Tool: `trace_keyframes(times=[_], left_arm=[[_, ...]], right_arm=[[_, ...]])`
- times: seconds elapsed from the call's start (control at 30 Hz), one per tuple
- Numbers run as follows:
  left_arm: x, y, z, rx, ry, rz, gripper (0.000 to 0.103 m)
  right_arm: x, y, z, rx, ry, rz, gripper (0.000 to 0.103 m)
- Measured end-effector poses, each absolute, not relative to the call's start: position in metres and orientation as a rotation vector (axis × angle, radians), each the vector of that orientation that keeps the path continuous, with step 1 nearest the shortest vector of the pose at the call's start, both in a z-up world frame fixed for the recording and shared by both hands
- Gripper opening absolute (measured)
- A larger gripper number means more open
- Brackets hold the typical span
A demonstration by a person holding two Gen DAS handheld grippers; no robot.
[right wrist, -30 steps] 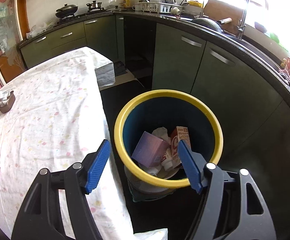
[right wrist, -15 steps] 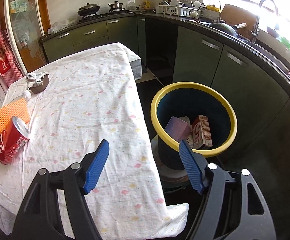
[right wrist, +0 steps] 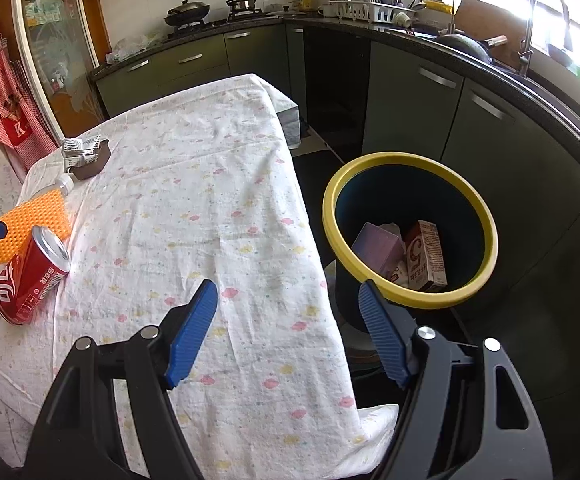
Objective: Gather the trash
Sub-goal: 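Grasp the red Coca-Cola can with the left tool, then carry the cola can over the bin and open the left tool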
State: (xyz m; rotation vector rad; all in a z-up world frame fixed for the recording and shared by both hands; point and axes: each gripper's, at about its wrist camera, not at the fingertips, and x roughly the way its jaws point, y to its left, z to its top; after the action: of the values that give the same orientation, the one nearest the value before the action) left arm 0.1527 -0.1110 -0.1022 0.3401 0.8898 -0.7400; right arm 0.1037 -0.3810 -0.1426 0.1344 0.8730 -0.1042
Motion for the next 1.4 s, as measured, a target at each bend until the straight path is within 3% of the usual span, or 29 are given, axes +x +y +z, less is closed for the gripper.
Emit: trace_keyframes(times=[0.87, 1.03, 1.1, 1.2, 1.4], left_arm=[[0.17, -0.124, -0.148, 0.489, 1.023, -0.746, 0.098], [0.166, -0.126, -0.156, 0.512, 1.061, -0.754, 0.088], [0.166, -0.127, -0.159, 0.507, 1.082, -0.746, 0.073], [0.169, -0.125, -0.164, 0.481, 1.12, -0.739, 0.059], [0.161, -0.121, -0.15, 0.462, 1.107, -0.764, 0.058]], right_arm=[[0.118, -0.385, -0.163, 0.175, 0.915, -0.075, 0.07], [0.119, -0.382, -0.165, 0.174, 0.919, -0.064, 0.07], [0.12, -0.381, -0.165, 0.172, 0.921, -0.06, 0.07], [0.12, -0.38, -0.165, 0.174, 0.921, -0.055, 0.07], [0.117, -0.386, -0.165, 0.186, 0.919, -0.059, 0.07]])
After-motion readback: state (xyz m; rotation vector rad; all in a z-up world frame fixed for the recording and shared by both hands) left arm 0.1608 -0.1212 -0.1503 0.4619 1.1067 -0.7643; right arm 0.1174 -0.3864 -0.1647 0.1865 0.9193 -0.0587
